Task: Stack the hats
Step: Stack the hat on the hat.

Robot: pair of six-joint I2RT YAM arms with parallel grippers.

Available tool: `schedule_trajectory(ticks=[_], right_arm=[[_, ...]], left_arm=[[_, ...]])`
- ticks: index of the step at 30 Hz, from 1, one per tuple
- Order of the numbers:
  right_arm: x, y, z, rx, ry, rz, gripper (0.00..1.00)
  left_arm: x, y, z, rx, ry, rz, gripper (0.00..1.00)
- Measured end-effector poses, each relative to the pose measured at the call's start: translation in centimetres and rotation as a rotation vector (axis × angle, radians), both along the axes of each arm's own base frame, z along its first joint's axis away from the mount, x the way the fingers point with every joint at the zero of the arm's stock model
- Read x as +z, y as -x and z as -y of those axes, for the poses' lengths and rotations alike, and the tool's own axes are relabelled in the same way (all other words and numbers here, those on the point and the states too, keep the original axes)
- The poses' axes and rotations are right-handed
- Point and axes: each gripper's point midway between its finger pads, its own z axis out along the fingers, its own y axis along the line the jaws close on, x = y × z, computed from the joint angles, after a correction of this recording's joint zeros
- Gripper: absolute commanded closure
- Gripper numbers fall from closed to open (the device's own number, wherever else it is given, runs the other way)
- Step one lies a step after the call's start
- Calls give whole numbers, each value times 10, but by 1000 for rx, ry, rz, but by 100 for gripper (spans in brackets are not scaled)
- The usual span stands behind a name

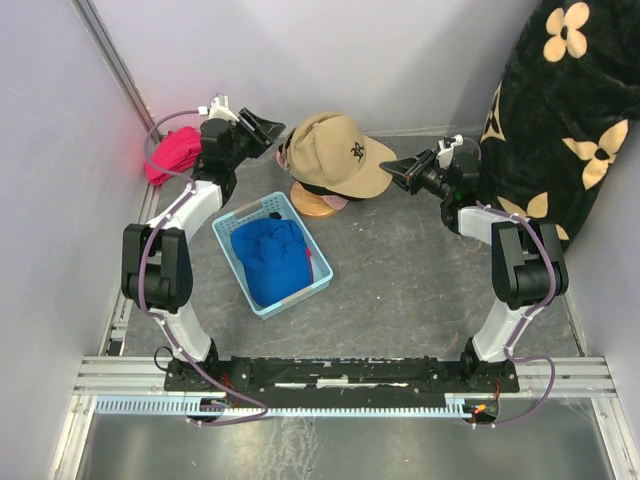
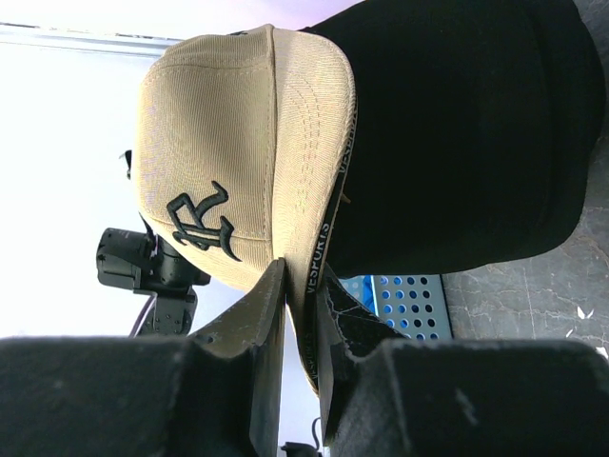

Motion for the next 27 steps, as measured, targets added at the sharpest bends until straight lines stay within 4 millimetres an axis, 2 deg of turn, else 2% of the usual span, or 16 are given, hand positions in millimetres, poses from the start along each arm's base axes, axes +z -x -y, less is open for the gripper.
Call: schedule_trajectory(ticks=[8, 14, 22, 27], right_arm=[[2, 0, 0, 6, -1, 4, 77], [2, 0, 0, 8, -1, 5, 77], [2, 0, 0, 11, -1, 4, 77], [-1, -1, -1, 13, -1, -2, 77]], left_arm=[[-11, -12, 9, -34, -128, -7, 45], [-21, -7, 22, -88, -194, -19, 47], [-19, -9, 27, -105, -257, -14, 47], [-20, -19, 29, -100, -290, -16, 48]])
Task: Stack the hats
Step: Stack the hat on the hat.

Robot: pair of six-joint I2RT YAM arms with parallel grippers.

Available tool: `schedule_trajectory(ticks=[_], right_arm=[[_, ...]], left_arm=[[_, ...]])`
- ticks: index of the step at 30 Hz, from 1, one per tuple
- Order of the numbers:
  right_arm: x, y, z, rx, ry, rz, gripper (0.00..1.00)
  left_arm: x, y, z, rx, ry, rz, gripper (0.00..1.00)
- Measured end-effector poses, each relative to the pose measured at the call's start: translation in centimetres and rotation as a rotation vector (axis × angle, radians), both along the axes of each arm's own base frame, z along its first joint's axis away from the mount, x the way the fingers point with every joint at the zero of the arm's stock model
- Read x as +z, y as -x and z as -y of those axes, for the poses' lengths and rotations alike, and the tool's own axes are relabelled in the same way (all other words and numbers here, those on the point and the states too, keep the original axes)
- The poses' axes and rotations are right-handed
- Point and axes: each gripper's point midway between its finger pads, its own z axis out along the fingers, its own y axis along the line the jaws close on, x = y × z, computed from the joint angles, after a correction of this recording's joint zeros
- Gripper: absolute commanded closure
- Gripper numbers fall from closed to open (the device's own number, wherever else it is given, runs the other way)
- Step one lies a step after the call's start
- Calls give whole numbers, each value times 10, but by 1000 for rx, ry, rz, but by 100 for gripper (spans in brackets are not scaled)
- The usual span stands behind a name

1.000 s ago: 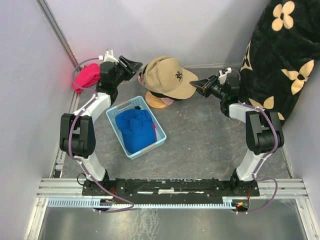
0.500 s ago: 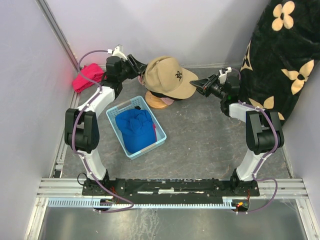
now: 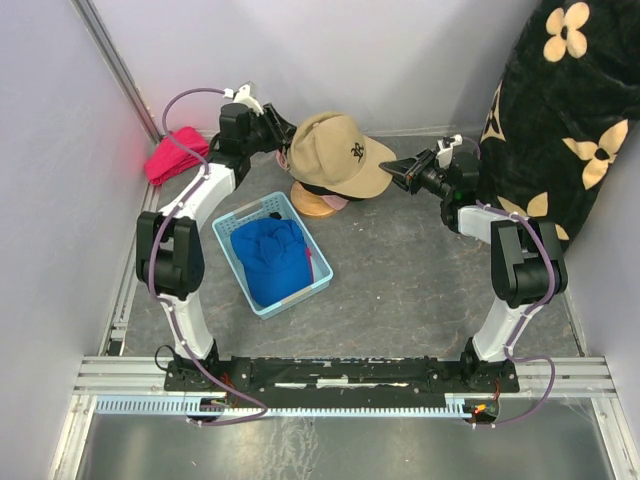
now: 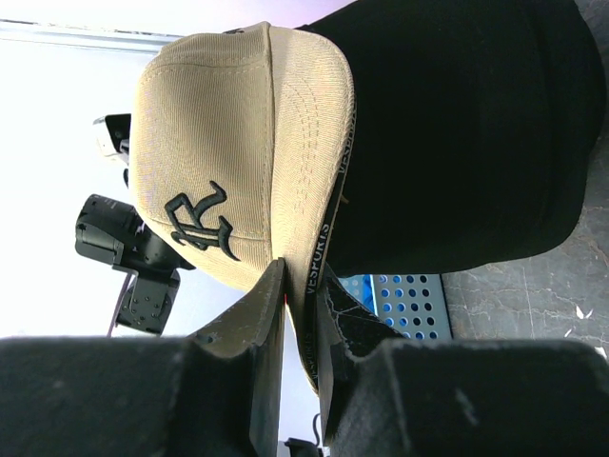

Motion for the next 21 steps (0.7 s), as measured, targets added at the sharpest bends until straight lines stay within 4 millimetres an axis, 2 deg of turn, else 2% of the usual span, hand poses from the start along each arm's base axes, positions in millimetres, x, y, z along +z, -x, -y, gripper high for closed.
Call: schedule_trajectory(ticks=[4, 11, 21], right_arm=[[0, 0, 0, 3, 0, 0, 77], [1, -1, -1, 7, 0, 5, 78], [1, 0, -1, 15, -1, 5, 78]], left_arm=[[-7, -4, 2, 6, -22, -15, 50], [-7, -10, 2, 18, -44, -15, 55], [-9, -19, 2, 29, -51, -17, 82]])
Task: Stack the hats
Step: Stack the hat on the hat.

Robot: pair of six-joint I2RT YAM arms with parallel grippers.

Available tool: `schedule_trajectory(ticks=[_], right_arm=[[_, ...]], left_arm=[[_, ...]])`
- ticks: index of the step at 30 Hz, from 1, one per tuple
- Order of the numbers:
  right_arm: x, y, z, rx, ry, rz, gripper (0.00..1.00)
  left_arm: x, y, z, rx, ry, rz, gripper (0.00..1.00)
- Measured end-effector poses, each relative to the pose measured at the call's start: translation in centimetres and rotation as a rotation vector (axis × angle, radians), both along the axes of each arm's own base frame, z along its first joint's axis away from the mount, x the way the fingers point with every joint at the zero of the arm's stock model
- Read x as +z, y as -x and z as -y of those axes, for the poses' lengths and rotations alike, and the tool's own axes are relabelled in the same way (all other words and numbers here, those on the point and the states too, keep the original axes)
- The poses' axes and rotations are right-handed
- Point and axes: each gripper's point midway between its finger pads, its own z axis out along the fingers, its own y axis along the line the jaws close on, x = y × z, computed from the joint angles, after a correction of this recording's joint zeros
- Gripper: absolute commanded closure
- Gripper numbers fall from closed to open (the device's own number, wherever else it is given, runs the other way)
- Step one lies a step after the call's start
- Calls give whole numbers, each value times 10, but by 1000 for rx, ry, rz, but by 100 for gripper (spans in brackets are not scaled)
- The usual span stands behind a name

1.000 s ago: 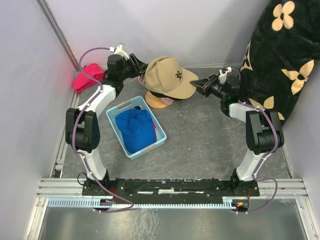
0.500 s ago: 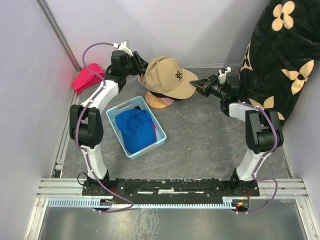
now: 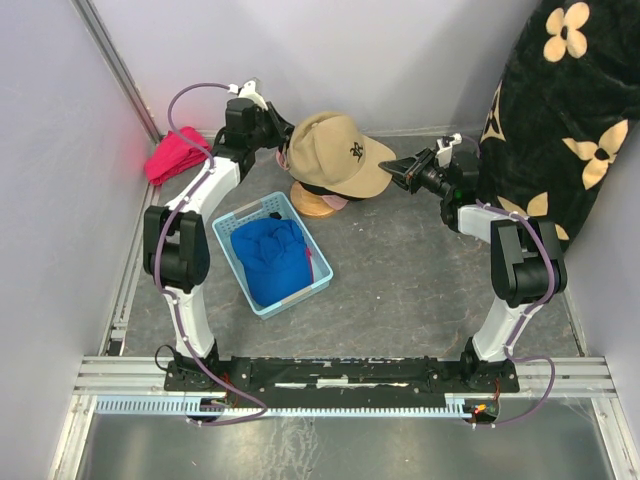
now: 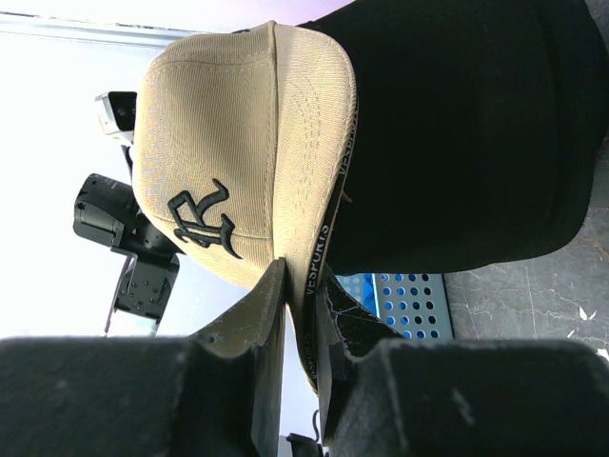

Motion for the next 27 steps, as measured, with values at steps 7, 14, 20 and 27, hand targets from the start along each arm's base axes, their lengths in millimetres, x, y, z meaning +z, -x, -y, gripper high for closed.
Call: schedule_trajectory(ticks=[7, 14, 20, 27], right_arm=[[-1, -1, -1, 4, -1, 5, 79], [-7, -4, 1, 12, -10, 14, 81], [-11, -6, 4, 7, -2, 19, 83], [-25, -9, 5, -3, 16, -1, 86]], left_arm=[[-2, -3, -2, 16, -7, -7, 89], [-4, -4, -5, 44, -25, -8, 89], [-7, -6, -8, 72, -52, -6, 90], [-9, -7, -11, 96, -64, -12, 91]])
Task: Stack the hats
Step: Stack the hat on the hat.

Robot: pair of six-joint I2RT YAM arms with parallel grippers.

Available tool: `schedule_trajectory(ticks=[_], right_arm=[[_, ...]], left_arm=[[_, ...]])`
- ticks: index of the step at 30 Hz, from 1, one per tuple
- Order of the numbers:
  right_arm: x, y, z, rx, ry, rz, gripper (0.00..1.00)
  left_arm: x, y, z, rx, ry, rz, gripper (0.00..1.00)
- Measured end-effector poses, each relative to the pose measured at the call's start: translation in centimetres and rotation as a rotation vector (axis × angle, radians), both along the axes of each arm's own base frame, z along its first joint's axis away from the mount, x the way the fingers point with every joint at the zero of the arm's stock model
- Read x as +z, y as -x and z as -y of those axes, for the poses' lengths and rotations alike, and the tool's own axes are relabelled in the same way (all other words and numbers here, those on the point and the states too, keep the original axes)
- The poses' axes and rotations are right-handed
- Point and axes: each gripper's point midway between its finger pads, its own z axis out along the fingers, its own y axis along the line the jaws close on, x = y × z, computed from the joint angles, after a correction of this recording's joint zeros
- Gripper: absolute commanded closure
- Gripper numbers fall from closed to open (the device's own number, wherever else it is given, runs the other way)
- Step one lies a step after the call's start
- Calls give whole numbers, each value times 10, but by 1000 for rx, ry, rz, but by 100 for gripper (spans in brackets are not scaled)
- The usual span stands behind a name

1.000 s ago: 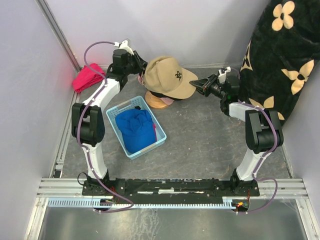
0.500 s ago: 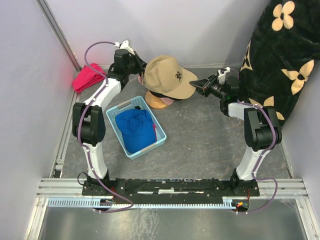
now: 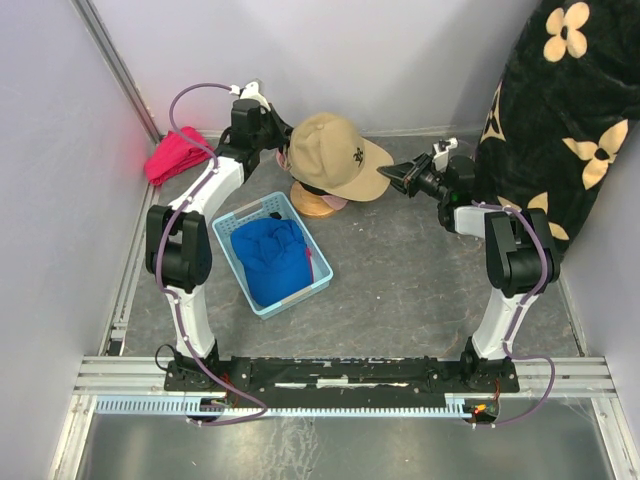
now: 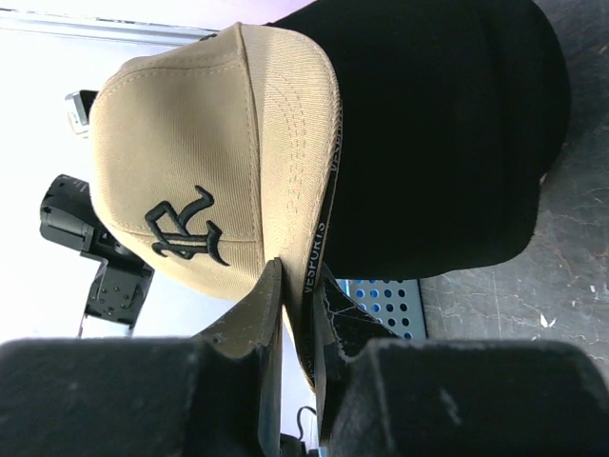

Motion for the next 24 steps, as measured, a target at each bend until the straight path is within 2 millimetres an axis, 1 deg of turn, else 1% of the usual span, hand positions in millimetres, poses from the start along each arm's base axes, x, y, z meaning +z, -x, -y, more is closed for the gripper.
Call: schedule_trajectory(ticks=[4, 13, 24], right_arm=[[-11, -1, 1, -4, 15, -22, 87], [-22, -5, 1, -6, 55, -37, 88], [-37, -13, -2, -4, 91, -64, 89]], left_arm=[[-1, 0, 0, 1, -1, -3, 91], [-4, 0, -1, 6, -4, -10, 97], [-12, -1, -4, 37, 14, -12, 97]])
